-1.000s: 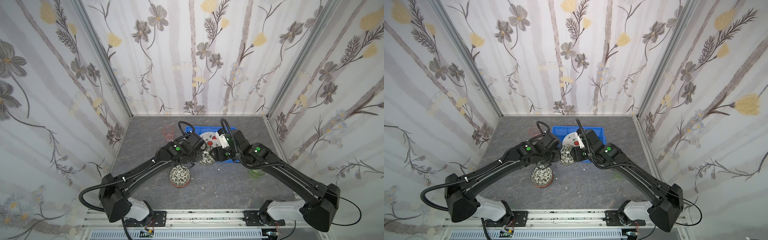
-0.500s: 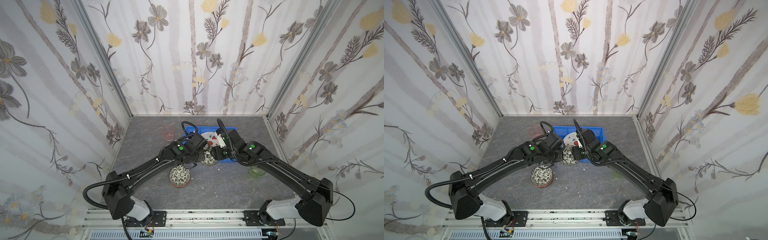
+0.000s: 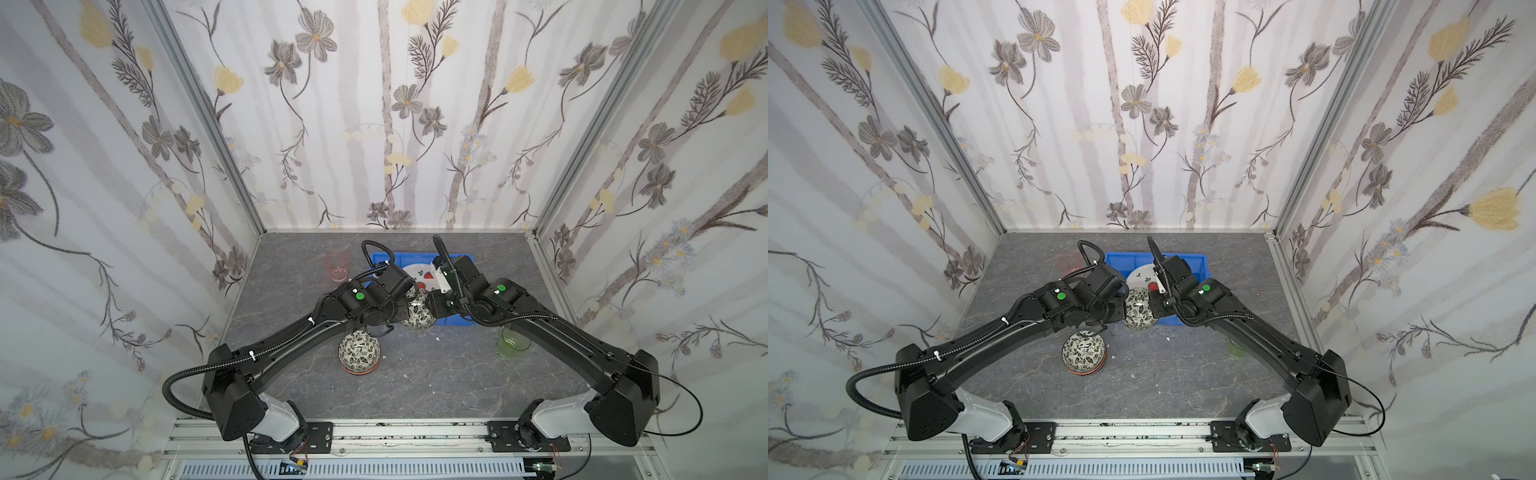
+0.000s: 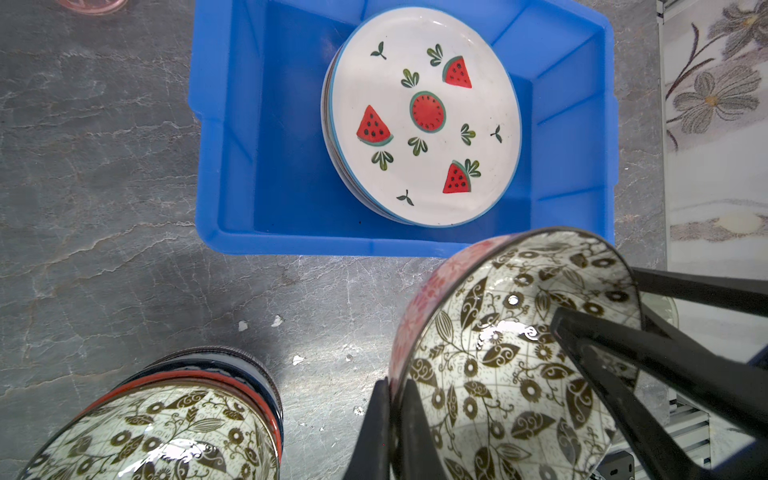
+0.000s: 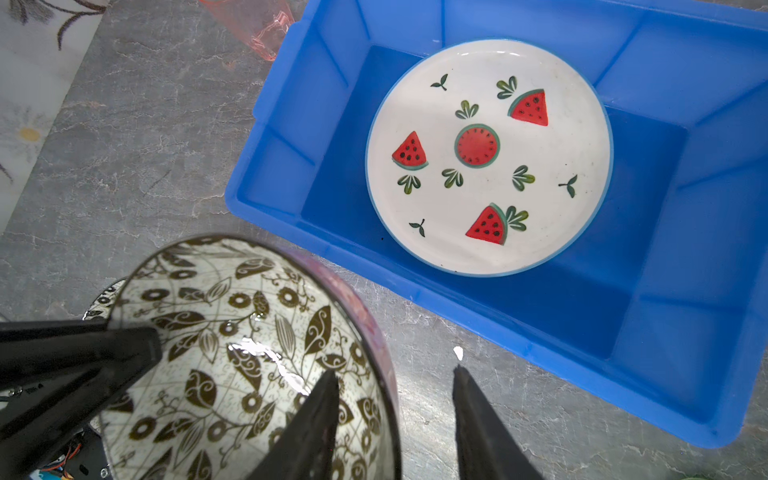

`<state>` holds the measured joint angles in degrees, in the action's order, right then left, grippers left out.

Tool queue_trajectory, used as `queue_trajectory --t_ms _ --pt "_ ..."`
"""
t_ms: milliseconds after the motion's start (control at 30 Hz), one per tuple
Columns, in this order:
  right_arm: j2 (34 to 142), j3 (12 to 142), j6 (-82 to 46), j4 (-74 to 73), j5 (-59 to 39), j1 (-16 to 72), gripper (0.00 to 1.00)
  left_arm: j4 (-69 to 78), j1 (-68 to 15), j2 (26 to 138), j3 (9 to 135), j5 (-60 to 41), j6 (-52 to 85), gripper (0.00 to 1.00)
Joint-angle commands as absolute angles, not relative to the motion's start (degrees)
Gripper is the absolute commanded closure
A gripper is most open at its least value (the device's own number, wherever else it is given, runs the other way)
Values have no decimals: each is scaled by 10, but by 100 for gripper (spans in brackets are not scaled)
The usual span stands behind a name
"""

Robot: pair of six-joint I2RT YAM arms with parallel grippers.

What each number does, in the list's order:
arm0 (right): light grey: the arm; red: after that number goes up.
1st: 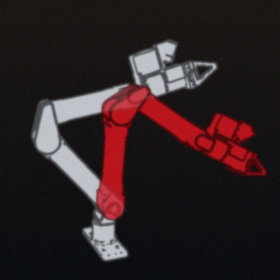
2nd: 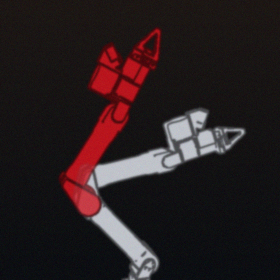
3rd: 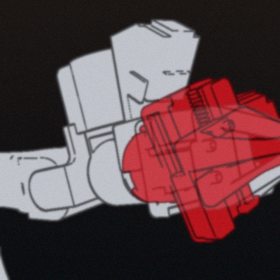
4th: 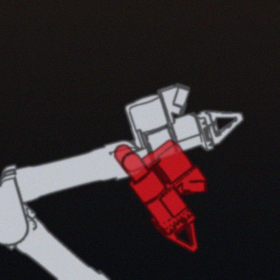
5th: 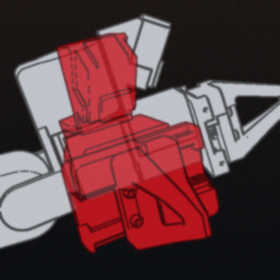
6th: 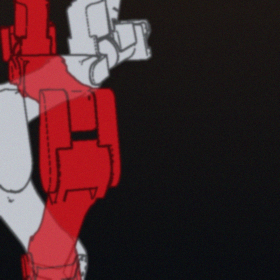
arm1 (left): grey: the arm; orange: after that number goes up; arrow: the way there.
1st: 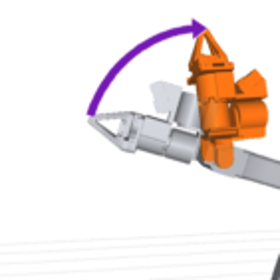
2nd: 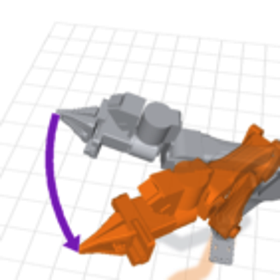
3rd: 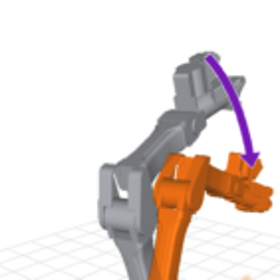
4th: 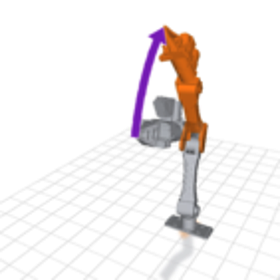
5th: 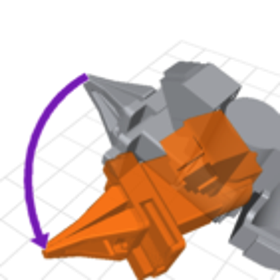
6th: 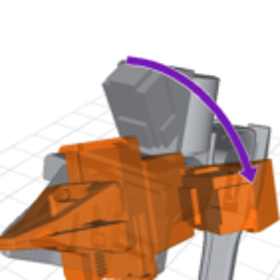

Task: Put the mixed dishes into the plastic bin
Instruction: 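Grasp the leaf-patterned bowl rim with the right gripper beside the left gripper, then carry the bowl over the bin with the right gripper while the left releases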

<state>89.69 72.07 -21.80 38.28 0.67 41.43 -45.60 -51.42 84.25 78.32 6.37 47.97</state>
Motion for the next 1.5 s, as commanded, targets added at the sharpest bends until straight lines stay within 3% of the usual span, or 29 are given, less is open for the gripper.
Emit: queue_trajectory --t_ms 0,433,600,833,1100,1300,1467 --pt "902 727 -214 362 0 413 61 -435 -513 838 787 70 480 100" --pt "910 737 -212 358 -6 411 99 -431 -513 826 769 81 495 100" --pt "910 744 -207 359 -7 407 100 -426 -514 825 766 83 502 98" --pt "923 753 -195 365 -12 402 100 -421 -514 825 761 85 509 74" --pt "945 771 -179 367 -24 395 100 -418 -513 812 757 100 521 28" --pt "963 789 -175 369 -32 388 100 -419 -502 778 754 120 524 0" --pt "979 811 -176 374 -42 380 100 -420 -468 737 729 119 520 0"
